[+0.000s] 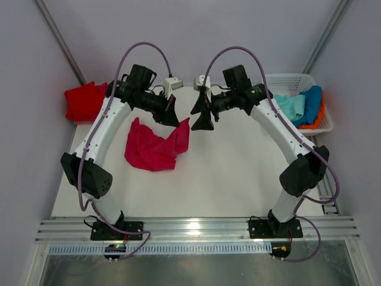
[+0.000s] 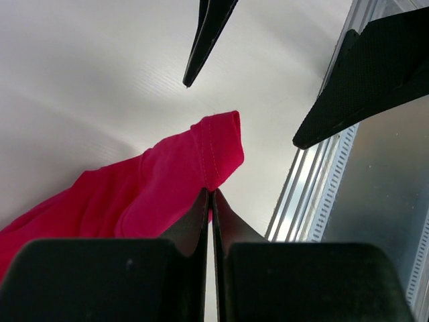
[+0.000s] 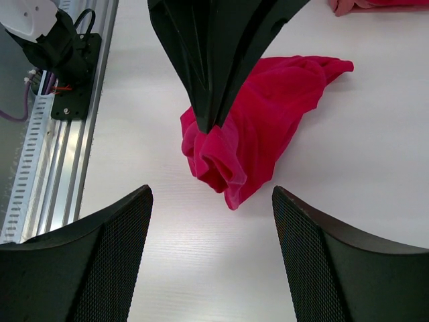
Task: Fold and stack the t-shirts
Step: Flatten the tshirt out
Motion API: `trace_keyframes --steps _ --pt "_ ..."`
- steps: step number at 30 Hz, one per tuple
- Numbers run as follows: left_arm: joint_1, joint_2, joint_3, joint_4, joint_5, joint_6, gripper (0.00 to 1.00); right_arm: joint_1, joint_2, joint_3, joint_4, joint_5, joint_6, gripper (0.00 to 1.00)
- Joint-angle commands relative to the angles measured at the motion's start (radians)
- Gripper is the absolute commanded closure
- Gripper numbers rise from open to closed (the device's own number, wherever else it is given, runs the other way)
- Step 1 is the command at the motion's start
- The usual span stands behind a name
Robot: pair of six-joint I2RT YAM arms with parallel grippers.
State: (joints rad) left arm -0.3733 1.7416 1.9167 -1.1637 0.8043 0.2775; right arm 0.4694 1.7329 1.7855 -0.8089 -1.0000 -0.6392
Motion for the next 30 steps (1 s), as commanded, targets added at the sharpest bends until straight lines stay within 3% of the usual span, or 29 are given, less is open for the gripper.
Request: trace_keyframes --steps 1,17,19,20,21,22,30 --pt "-0.007 -0.005 0.028 0.01 0.032 0.006 1.0 0.008 0.025 0.077 0.02 -0.034 0.026 0.24" --pt "-0.035 -0.033 0.01 0.01 0.036 0.012 1.0 0.034 0.117 0.155 0.017 -0.071 0.065 0.27" --pt "-0.036 -0.033 0.008 0.01 0.041 0.011 1.0 0.038 0.119 0.155 0.014 -0.069 0.061 0.49" --pt "-0.036 -0.034 0.008 0.01 0.041 0.011 1.0 0.038 0.119 0.155 0.011 -0.071 0.058 0.65" --pt "-0.036 -0.036 0.007 0.01 0.044 0.009 1.0 0.04 0.117 0.153 0.005 -0.069 0.053 0.89" --pt "-0.036 -0.037 0.008 0.012 0.041 0.009 1.0 0.041 0.114 0.15 -0.002 -0.068 0.03 0.97" --pt "-0.036 -0.062 0.008 0.025 0.022 0.011 1.0 0.043 0.057 0.104 -0.023 0.003 -0.016 0.97"
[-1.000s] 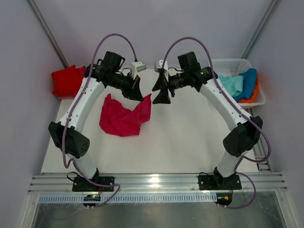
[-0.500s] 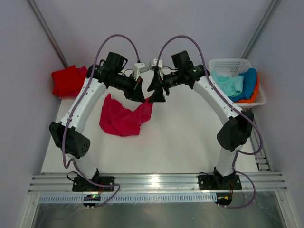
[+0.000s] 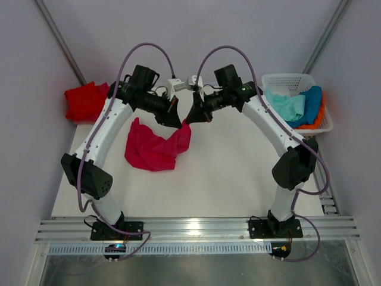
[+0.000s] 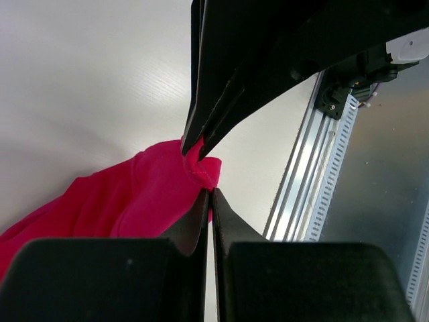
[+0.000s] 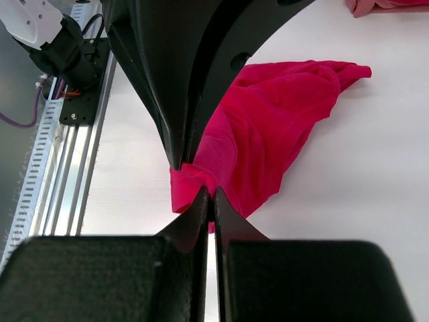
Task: Fold and stack the t-shirts
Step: Flatten the tshirt out
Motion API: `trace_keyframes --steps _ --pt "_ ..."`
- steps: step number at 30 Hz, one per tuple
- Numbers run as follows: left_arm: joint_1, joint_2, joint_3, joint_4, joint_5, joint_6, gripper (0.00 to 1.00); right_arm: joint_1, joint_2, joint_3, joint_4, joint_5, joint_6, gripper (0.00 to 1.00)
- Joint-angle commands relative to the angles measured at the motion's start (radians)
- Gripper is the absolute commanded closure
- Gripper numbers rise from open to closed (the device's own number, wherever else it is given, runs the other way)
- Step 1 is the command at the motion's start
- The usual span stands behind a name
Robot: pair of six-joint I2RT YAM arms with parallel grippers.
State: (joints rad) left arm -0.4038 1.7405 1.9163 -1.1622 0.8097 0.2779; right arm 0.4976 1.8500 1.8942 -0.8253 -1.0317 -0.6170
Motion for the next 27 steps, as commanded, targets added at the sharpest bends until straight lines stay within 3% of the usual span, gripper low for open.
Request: trace_keyframes --steps 1,6,7,8,9,10,11,16,24,27 --pt "-0.006 -0.059 0.009 0.025 0.017 0.007 1.0 0.015 -0.064 -0.009 -0.006 0.039 -0.038 0.97" --pt "-0.006 -0.052 0.0 0.032 -0.001 -0.003 1.0 0.015 -0.107 -0.006 0.043 0.151 0.019 0.97" --pt "-0.006 -0.053 -0.005 0.033 -0.007 0.0 0.95 0.015 -0.113 0.023 0.04 0.207 0.025 0.97" --pt "-0.006 -0.056 -0.011 0.033 -0.017 0.009 0.71 0.015 -0.118 0.04 0.034 0.237 0.031 0.97" --pt "-0.006 -0.055 -0.023 0.027 -0.026 0.021 0.53 0.013 -0.136 0.054 0.035 0.274 0.037 0.97" --pt "-0.006 -0.055 -0.026 0.019 -0.032 0.033 0.22 0.015 -0.147 0.075 0.037 0.36 0.049 0.97" --pt "-0.006 -0.053 -0.033 0.015 -0.038 0.047 0.14 0.015 -0.158 0.08 0.046 0.413 0.054 0.97" --pt "-0.004 -0.052 -0.091 0.045 -0.139 0.049 0.03 0.012 -0.258 0.08 0.09 0.752 0.034 0.97" --pt "-0.001 -0.027 -0.211 0.208 -0.342 -0.028 0.01 0.009 -0.367 0.086 0.144 1.216 -0.102 0.97" --pt "-0.001 0.007 -0.234 0.24 -0.369 -0.043 0.01 0.009 -0.385 0.089 0.189 1.303 -0.153 0.97"
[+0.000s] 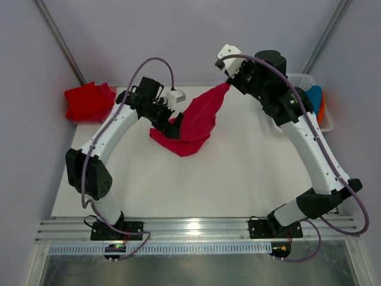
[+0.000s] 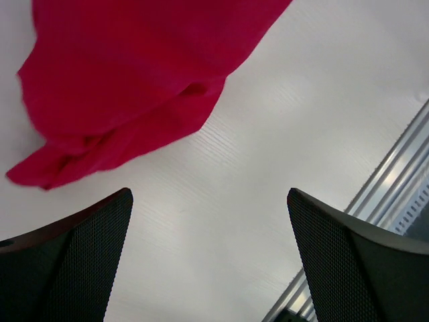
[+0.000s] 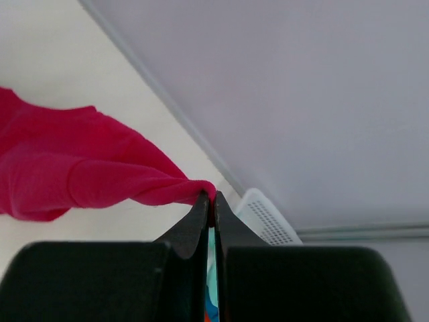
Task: Fold and stack the t-shirts
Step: Flatten the tshirt out
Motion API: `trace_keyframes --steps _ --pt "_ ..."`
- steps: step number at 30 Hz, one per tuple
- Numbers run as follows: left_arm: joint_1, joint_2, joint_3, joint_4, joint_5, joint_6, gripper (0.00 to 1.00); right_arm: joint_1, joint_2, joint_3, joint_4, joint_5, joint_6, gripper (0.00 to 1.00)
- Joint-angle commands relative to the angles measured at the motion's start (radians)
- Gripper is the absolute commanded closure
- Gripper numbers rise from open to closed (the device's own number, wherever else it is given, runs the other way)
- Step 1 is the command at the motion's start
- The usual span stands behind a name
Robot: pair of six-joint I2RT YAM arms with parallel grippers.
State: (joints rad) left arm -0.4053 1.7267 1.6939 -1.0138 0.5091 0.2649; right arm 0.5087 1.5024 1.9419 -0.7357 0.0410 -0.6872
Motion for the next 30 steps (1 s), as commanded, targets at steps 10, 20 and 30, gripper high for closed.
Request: trace_keyframes --steps 10,20,30 --pt "0.002 0.192 -0.019 0.193 -0.13 -0.026 0.01 -0.001 0.007 0.123 0.17 0.206 -0.055 0.97" --pt "0.0 0.399 0.095 0.34 0.09 -0.156 0.01 0.004 -0.01 0.171 0.094 0.103 0.032 0.97" --pt "-0.029 0.465 0.15 0.391 0.394 -0.277 0.01 0.004 -0.007 0.204 0.223 0.324 -0.034 0.97"
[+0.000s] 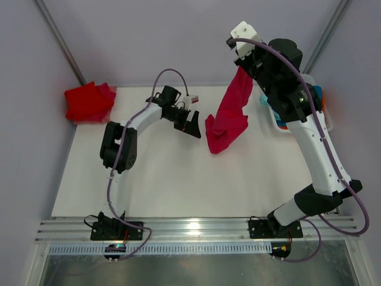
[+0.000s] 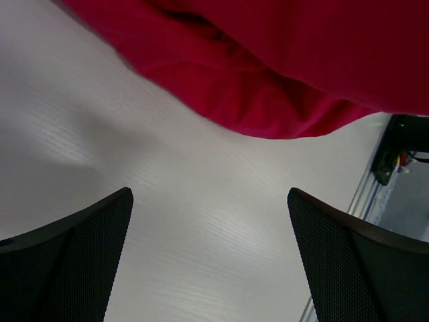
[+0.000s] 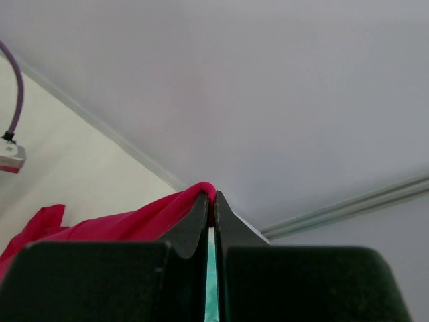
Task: Fold and stack the t-shirts
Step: Flatten the tshirt out
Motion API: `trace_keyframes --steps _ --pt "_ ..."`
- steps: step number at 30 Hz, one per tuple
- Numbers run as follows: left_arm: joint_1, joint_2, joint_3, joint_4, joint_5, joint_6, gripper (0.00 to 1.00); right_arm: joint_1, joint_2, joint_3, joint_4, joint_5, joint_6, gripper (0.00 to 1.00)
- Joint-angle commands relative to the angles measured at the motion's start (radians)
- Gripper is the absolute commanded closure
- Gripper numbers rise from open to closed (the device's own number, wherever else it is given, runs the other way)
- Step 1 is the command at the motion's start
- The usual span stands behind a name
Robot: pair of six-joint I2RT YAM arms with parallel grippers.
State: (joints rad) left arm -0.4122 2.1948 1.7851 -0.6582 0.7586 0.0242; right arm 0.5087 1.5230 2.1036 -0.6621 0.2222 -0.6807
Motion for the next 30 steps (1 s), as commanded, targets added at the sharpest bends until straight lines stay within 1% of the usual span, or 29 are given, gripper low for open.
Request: trace_keyframes --steps 1,2,4,7,9,14,17,22,26,30 --pt "-0.036 0.0 0.062 0.02 0.16 -0.036 0.01 0.004 -0.026 0.041 0.168 0.17 -0.048 0.97" --pt "-0.043 0.006 0.066 -0.001 0.192 -0.036 0.01 0.004 -0.02 0.048 0.18 0.19 -0.055 0.97" --pt "-0.072 0.023 0.074 -0.015 0.199 -0.033 0.01 0.004 -0.015 0.064 0.187 0.203 -0.062 0.97" --pt "-0.114 0.055 0.086 -0.006 0.159 -0.027 0.01 0.004 -0.017 0.067 0.153 0.167 -0.034 0.97" --pt "-0.126 0.085 0.135 -0.012 0.15 -0.027 0.01 0.004 -0.023 0.059 0.142 0.164 -0.025 0.97" --pt "-0.128 0.203 0.24 0.019 0.104 -0.121 0.01 0.004 -0.047 0.027 0.136 0.17 -0.025 0.97" --pt "-0.128 0.238 0.246 0.054 0.047 -0.15 0.01 0.004 -0.06 0.021 0.133 0.175 -0.031 0.97" --pt "-0.128 0.253 0.231 0.106 -0.069 -0.197 0.01 0.005 -0.078 0.003 0.124 0.175 -0.034 0.97" --pt "-0.128 0.244 0.203 0.164 -0.126 -0.231 0.01 0.002 -0.089 -0.005 0.11 0.167 -0.023 0.97" --pt "-0.126 0.258 0.217 0.204 -0.171 -0.263 0.01 0.004 -0.095 -0.002 0.095 0.151 -0.014 0.97"
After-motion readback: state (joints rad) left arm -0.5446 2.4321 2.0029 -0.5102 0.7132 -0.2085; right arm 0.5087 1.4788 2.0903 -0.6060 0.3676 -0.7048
